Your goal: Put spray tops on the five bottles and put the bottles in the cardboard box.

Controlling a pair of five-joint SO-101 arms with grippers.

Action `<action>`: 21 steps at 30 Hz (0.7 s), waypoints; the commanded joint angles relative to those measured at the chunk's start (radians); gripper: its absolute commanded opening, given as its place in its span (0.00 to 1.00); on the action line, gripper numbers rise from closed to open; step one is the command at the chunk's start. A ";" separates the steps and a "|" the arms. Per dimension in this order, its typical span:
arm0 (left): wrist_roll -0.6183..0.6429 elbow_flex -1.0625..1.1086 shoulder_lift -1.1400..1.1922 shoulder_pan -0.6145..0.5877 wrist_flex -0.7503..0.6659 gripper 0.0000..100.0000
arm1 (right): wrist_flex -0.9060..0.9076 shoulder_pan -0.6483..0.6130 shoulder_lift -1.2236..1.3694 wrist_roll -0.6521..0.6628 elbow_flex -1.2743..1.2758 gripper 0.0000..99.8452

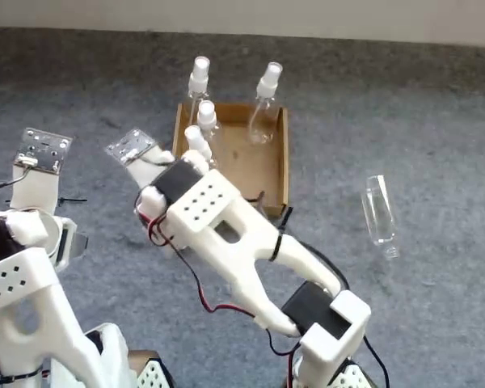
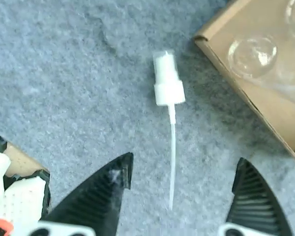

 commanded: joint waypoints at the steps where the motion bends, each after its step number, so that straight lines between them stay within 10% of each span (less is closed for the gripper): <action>1: 0.110 -0.004 0.004 0.111 0.023 0.23 | 0.104 0.131 -0.027 0.051 -0.165 0.28; 10: 0.396 0.064 0.012 0.384 0.023 0.23 | 0.105 0.484 -0.223 0.292 0.093 0.28; 21: 0.789 0.395 0.013 0.651 -0.491 0.23 | -0.005 1.033 -0.246 0.480 0.220 0.28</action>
